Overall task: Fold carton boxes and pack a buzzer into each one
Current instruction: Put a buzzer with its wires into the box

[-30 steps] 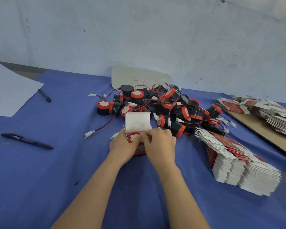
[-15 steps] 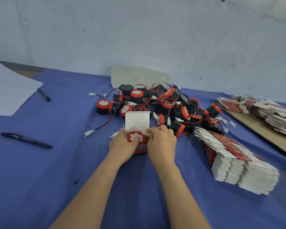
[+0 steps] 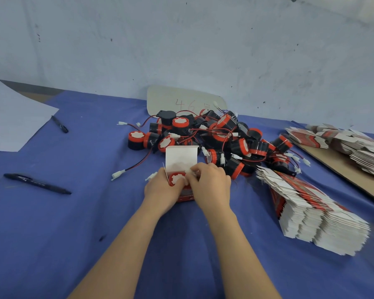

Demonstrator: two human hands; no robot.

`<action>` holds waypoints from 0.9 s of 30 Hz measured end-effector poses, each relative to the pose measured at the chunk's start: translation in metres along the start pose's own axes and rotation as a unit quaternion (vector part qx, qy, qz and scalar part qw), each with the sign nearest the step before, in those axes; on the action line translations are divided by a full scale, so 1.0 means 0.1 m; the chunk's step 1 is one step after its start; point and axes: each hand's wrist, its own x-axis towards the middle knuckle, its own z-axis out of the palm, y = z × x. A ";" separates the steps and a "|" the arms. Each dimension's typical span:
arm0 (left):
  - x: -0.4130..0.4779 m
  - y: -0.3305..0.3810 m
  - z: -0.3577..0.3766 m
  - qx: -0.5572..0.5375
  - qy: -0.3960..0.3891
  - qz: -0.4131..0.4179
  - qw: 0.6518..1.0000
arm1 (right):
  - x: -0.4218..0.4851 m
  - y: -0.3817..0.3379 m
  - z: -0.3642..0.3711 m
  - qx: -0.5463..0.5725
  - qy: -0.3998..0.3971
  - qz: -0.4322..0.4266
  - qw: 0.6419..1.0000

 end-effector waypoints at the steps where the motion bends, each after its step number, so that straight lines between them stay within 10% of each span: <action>1: 0.00 0.00 0.00 -0.002 0.002 0.000 1.000 | 0.00 0.01 0.01 0.012 0.001 0.004 1.000; 27: -0.03 0.01 -0.04 -0.016 -0.026 0.009 0.999 | 0.21 -0.05 -0.03 -0.097 -0.109 0.018 0.989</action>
